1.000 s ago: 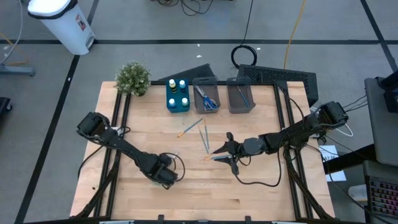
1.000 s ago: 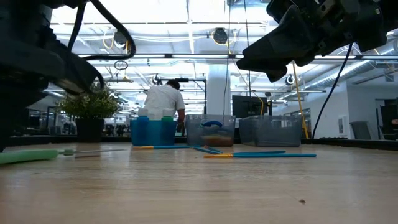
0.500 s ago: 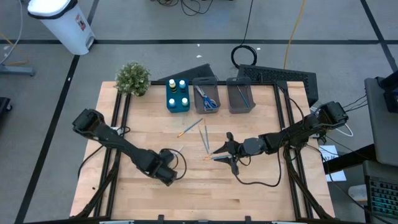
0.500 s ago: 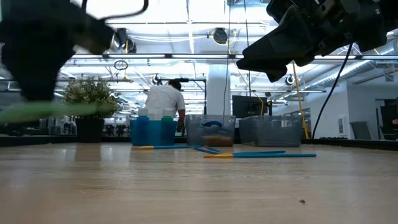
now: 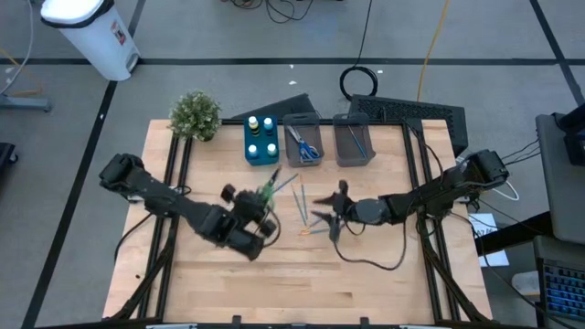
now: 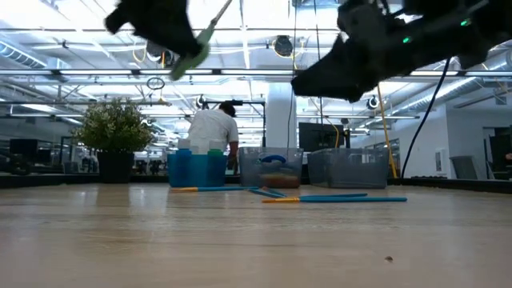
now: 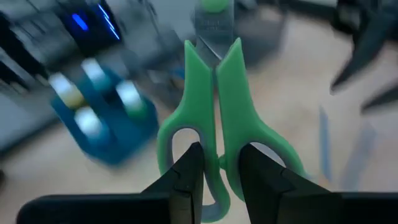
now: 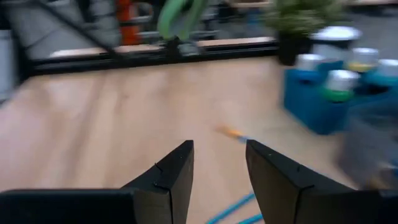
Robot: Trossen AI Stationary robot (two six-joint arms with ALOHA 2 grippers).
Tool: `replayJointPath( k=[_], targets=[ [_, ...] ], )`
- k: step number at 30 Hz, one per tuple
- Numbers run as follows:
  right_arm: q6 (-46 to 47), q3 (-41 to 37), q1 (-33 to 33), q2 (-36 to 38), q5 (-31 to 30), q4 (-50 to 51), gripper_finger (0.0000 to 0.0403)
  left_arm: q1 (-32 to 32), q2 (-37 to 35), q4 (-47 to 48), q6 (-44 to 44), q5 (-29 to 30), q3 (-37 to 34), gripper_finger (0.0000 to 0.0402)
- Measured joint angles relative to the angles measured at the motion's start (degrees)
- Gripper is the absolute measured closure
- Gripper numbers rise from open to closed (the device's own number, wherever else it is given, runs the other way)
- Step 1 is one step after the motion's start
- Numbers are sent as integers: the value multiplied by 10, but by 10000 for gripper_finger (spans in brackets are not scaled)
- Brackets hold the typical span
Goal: Pick & Place Paint Supplies
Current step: Put the green scissors into the left black bin
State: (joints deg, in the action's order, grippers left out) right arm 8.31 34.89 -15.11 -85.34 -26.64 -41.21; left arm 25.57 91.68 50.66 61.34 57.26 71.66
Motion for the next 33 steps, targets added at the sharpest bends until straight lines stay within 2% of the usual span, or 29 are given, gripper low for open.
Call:
replayJointPath(
  k=[3, 8, 12, 18, 21, 27, 33],
  targets=[
    [0, 0, 26, 0, -3, -54, 261, -33, 0, -60, -82, 52, 0, 319],
    [14, 0, 74, 0, 4, -136, 258, -81, 1, -191, -258, 52, 0, 319],
    [15, 0, 121, 0, 62, -176, 234, -109, 7, -242, -358, 51, 0, 319],
    [16, 20, 199, 0, 168, -208, 184, -161, 12, -255, -415, 51, 0, 319],
    [15, 47, 232, -4, 193, -193, 170, -187, 11, -260, -429, 37, 0, 319],
    [15, 102, 285, -11, 245, -139, 172, -216, 11, -296, -463, 4, 0, 319],
    [32, 119, 299, -28, 313, -119, 174, -213, 18, -324, -498, -27, 0, 319]
  ],
)
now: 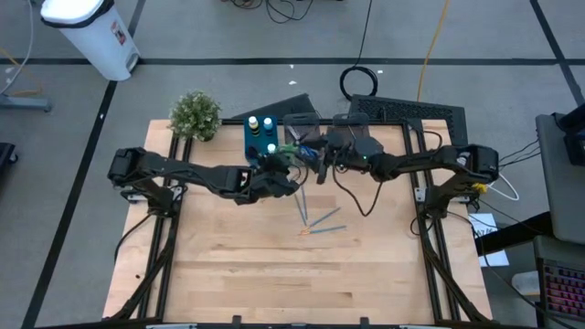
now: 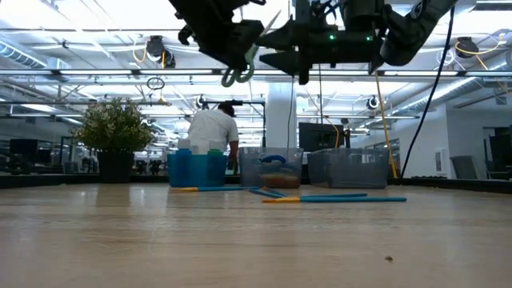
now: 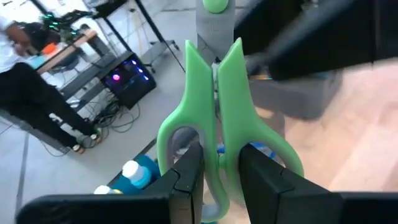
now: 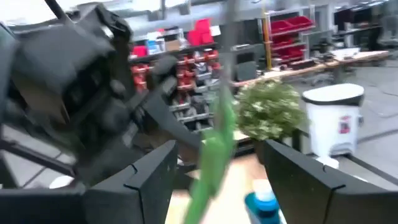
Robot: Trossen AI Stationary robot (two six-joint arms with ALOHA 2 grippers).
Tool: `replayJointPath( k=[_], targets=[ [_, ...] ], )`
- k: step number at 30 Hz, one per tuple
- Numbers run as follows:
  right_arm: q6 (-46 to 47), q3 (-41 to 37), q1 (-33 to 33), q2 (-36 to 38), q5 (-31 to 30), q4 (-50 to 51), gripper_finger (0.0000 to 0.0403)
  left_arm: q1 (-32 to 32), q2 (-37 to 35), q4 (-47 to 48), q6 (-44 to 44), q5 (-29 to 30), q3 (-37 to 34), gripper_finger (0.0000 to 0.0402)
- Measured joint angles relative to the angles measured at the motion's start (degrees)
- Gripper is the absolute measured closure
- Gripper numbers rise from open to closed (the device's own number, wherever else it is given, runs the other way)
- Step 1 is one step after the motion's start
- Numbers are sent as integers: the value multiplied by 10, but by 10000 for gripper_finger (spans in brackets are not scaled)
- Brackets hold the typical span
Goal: Pick & Place Paint Supplies
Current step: Put the green scissors into the left black bin
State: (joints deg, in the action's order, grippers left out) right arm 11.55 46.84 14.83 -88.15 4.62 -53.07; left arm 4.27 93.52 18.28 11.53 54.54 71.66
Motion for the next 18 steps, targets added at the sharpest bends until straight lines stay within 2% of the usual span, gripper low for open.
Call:
replayJointPath(
  k=[2, 5, 7, 11, 18],
  targets=[
    [0, -1, -3, -2, 2, 13, 173, 3, 14, 0, -10, -8, 0, 319],
    [-1, -2, -13, -3, 13, 36, 173, 4, 39, -23, -49, -55, 0, 319],
    [-3, -2, -19, -1, 21, 52, 176, 9, 57, -46, -47, -57, 0, 319],
    [-5, -2, -37, -2, 15, 66, 188, 26, 78, -57, -30, 14, 0, 320],
    [5, -2, -61, -3, -14, 68, 206, 60, 71, -52, -12, 136, -1, 320]
  ],
)
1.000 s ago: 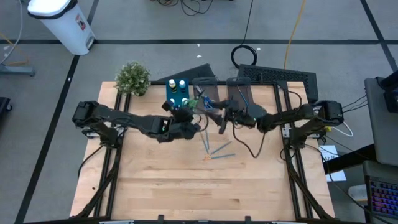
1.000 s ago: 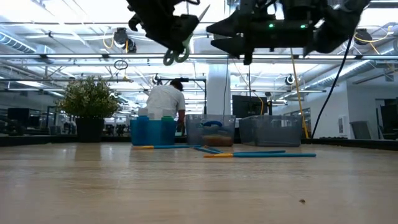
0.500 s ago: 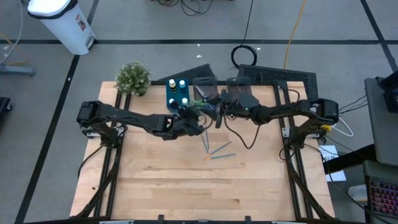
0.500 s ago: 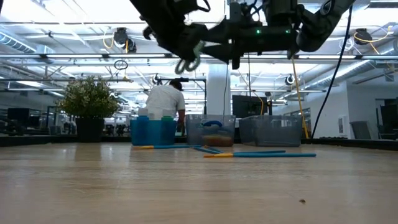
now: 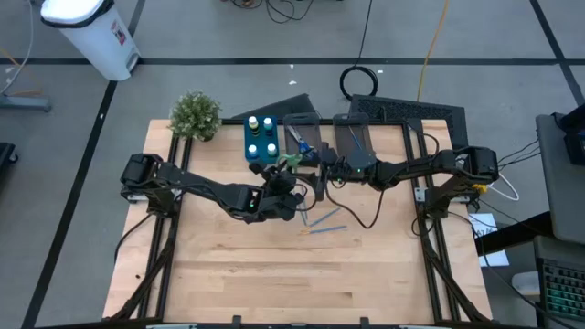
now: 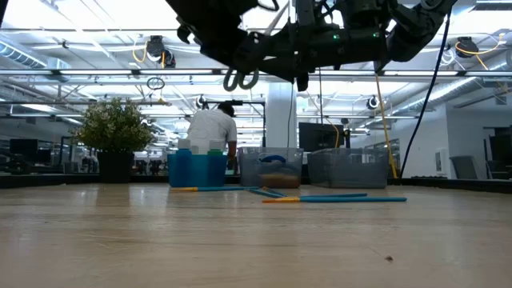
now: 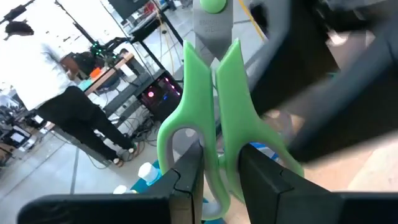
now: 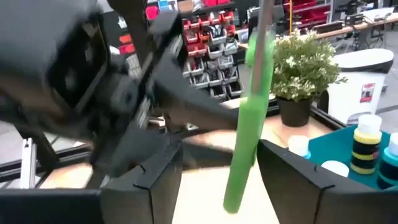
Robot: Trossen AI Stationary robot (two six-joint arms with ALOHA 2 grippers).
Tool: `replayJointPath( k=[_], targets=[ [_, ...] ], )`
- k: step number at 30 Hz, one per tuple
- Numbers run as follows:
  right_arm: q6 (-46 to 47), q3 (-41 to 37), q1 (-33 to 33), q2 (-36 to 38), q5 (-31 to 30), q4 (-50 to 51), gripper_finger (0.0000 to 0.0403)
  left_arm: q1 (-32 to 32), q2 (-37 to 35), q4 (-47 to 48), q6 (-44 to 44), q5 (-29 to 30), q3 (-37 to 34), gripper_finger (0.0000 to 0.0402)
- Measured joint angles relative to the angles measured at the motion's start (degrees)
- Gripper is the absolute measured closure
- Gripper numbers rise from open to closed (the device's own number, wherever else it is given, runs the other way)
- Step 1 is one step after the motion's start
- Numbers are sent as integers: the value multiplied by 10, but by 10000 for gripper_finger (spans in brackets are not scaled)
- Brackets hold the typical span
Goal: Pick & Place Paint Supplies
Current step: Put the green scissors into the left black bin
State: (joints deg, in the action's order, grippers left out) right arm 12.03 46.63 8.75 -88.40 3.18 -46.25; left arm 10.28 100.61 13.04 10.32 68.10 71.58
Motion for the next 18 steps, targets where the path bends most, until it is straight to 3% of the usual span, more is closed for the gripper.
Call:
replayJointPath(
  k=[4, 11, 18],
  targets=[
    [0, 0, 0, 1, -9, -2, 220, 16, 1, -2, 1, 18, 0, 320],
    [8, 0, -3, 0, -12, -13, 269, 21, 1, -5, 3, -9, 0, 320],
    [2, 0, -6, 1, -14, -20, 286, 21, 1, -5, 9, -33, 0, 320]
  ],
)
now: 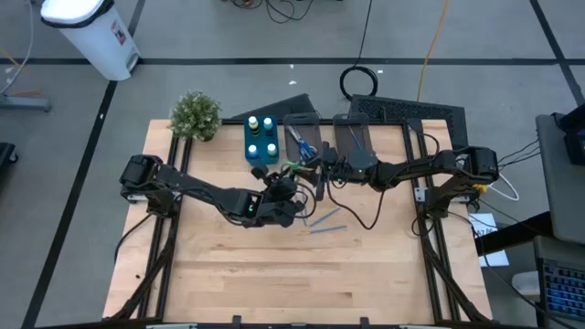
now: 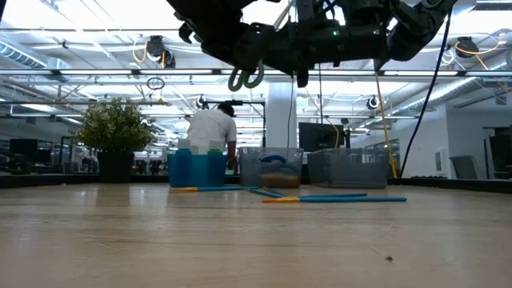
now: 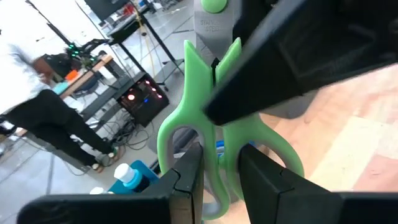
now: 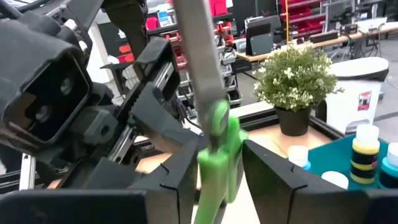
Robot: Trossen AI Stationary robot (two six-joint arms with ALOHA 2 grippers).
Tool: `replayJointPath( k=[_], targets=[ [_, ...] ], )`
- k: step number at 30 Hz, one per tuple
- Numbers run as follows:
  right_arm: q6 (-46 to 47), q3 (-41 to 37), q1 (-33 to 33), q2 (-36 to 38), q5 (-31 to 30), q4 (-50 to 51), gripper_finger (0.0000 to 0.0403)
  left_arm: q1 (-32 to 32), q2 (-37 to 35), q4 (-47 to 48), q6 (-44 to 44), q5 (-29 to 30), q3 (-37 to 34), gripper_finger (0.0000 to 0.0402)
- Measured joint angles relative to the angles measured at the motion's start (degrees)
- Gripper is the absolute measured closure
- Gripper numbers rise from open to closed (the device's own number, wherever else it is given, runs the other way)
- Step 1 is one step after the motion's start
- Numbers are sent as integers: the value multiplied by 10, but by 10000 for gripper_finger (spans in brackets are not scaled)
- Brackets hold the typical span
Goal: Pick & Place Paint Supplies
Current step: Put the green scissors into the left black bin
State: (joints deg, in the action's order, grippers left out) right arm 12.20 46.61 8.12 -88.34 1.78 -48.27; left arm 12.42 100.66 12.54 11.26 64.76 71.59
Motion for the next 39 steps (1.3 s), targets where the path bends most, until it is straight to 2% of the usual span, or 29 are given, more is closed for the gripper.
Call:
replayJointPath(
  k=[6, 12, 18, 22, 26, 30, 33, 37, 39],
  targets=[
    [-12, 0, 0, 0, -2, 0, 302, 0, 0, 0, 4, -11, 0, 320],
    [-12, -1, 0, 0, -8, 8, 368, -1, 0, 6, 15, -37, 0, 335],
    [-30, -1, 0, 0, 3, 21, 374, 3, 0, 11, 44, -72, 0, 255],
    [-30, -1, 0, 0, 16, 25, 374, 4, -4, 13, 32, -117, 0, 204],
    [-29, -1, 1, 0, 24, 39, 374, 9, -16, 31, 33, -175, 0, 170],
    [-23, 0, 15, 6, 65, 49, 374, 19, -44, 60, 23, -243, 0, 148],
    [-13, 4, 37, 9, 96, 44, 374, 31, -81, 103, 23, -274, 0, 136],
    [22, 26, 85, 12, 201, 64, 374, 48, -139, 92, -27, -302, -13, 127],
    [17, 44, 108, 14, 225, 89, 374, 55, -168, 68, -52, -307, -33, 127]
  ],
)
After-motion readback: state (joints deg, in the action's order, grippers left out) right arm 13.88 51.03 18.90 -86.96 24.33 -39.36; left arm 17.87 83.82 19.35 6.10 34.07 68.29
